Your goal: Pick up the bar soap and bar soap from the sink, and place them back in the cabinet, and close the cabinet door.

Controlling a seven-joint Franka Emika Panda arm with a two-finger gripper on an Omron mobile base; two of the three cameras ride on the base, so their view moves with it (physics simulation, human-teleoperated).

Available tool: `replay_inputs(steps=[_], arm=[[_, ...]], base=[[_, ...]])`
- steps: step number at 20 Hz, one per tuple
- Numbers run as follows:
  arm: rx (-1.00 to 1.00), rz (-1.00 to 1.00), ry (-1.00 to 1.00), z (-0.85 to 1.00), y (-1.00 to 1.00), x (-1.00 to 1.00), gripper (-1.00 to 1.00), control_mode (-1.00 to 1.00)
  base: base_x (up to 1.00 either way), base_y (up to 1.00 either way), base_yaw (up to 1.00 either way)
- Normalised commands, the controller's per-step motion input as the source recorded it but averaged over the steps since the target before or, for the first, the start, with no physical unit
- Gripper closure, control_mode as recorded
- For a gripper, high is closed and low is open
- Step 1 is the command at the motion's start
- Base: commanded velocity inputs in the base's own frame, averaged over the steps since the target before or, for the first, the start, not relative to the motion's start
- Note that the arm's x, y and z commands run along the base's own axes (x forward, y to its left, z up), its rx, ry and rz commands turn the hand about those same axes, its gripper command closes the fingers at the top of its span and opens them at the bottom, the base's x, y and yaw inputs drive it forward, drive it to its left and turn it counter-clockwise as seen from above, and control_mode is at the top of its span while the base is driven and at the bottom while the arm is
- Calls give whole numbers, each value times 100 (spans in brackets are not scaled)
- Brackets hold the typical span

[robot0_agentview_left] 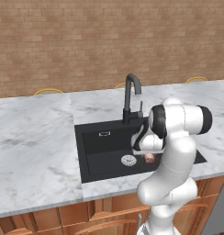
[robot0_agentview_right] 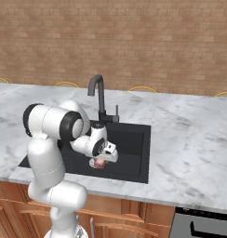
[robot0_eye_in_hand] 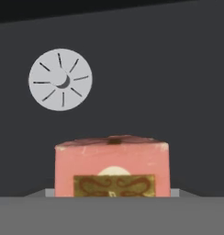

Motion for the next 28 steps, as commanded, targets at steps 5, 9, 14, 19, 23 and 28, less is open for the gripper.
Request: replay_inputs(steps=[5, 9, 14, 19, 23, 28], arm=[[0, 0, 0, 46, -3, -1, 100, -100], [0, 0, 0, 48, 0, -3, 100, -100], [0, 0, 0, 45, -1, -24, 100, -100], [0, 0, 0, 42, -4, -44, 100, -100], [0, 0, 0, 47, -2, -47, 100, -100], [0, 0, 0, 48, 0, -46, 100, -100]], base=[[0, 0, 0], [0, 0, 0], [0, 0, 0], [0, 0, 0], [0, 0, 0], [0, 0, 0]])
